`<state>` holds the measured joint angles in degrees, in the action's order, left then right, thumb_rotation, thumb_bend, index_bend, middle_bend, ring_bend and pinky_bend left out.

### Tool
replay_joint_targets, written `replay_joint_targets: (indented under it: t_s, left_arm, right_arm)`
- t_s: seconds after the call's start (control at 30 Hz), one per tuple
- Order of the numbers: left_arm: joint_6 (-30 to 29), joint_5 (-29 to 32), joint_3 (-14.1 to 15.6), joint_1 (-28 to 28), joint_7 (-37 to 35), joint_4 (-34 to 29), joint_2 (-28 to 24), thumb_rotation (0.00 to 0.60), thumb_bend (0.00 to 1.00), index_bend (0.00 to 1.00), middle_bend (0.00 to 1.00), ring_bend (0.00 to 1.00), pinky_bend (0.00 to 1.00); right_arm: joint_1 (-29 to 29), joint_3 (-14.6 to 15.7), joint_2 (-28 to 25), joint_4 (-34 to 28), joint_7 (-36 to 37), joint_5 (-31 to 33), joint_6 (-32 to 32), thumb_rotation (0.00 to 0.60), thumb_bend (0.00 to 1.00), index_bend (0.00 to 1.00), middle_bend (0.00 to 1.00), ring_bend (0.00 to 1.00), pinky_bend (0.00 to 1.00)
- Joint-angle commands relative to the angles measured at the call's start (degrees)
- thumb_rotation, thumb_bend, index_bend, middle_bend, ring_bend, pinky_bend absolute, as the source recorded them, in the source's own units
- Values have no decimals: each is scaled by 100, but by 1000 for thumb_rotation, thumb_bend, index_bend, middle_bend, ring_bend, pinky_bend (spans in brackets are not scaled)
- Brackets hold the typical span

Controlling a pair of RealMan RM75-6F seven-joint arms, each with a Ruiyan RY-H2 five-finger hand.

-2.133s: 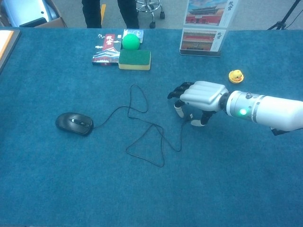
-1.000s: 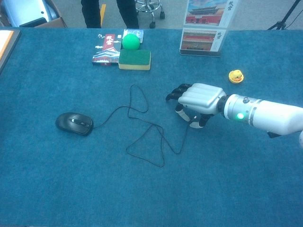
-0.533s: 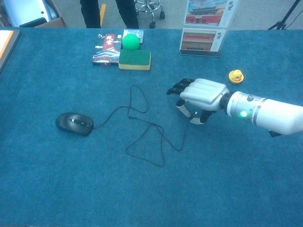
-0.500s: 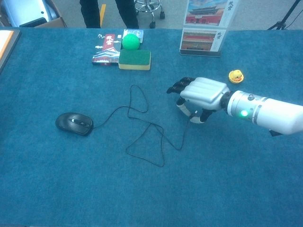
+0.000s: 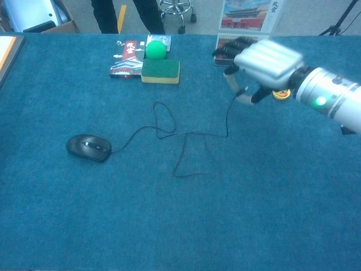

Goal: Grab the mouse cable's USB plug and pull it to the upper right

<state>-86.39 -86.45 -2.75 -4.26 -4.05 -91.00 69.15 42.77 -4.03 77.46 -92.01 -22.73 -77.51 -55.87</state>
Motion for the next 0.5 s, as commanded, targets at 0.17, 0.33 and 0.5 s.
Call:
replay_joint_targets:
  t_s: [0.17, 0.33, 0.5]
  left_arm:
    - [110, 12, -44, -101, 65, -77, -26, 600, 22, 251, 0, 0, 0]
    - [255, 26, -83, -227, 178, -119, 15, 600, 23, 251, 0, 0, 0]
    - [298, 8, -79, -284, 351, -237, 31, 600, 22, 252, 0, 0, 0]
  right_arm:
    - [-291, -93, -505, -591, -221, -26, -458, 600, 299, 714, 95, 0, 10]
    - [-469, -50, -796, -832, -358, 1, -630, 600, 299, 714, 95, 0, 10]
    - [-625, -35, -947, -938, -326, -69, -808, 600, 299, 714, 95, 0, 10]
